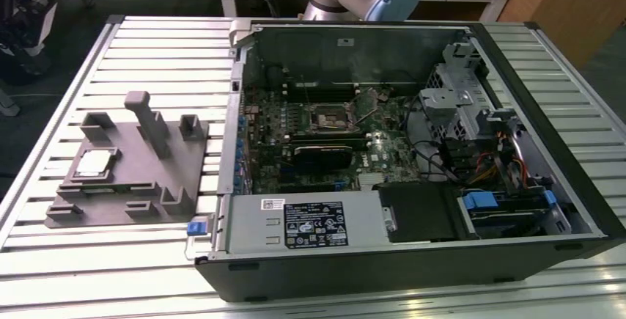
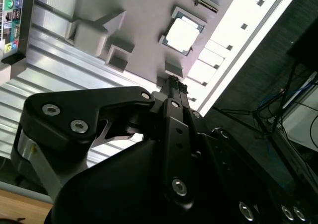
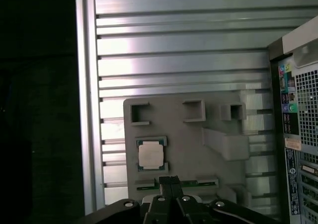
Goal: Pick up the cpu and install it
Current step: 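Reach for the cpu, then pick up the cpu and move it towards the insertion slot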
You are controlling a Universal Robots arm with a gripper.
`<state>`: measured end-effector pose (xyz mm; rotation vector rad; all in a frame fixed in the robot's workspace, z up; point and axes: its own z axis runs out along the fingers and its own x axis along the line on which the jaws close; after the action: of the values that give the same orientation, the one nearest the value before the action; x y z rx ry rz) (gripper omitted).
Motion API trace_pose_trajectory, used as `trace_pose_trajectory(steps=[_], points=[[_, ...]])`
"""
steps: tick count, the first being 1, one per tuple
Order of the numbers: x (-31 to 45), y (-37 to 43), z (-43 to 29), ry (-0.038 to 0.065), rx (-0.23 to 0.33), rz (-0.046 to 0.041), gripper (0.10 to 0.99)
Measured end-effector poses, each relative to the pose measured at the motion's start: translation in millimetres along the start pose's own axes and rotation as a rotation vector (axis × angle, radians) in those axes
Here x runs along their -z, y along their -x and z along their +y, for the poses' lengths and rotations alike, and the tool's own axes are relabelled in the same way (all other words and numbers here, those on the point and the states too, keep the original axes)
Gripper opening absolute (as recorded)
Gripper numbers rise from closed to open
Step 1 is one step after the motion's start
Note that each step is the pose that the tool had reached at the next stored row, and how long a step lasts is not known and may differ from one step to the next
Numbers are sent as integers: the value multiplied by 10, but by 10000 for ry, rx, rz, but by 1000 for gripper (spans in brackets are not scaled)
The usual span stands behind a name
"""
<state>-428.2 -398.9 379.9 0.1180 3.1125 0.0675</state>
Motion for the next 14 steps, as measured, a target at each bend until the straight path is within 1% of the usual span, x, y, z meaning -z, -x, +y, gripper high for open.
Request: trace_pose_trajectory(steps=[7,14], points=[[-9,-120,-9,1,-1,0,106],[-27,-134,-11,-1,-1,17,106]])
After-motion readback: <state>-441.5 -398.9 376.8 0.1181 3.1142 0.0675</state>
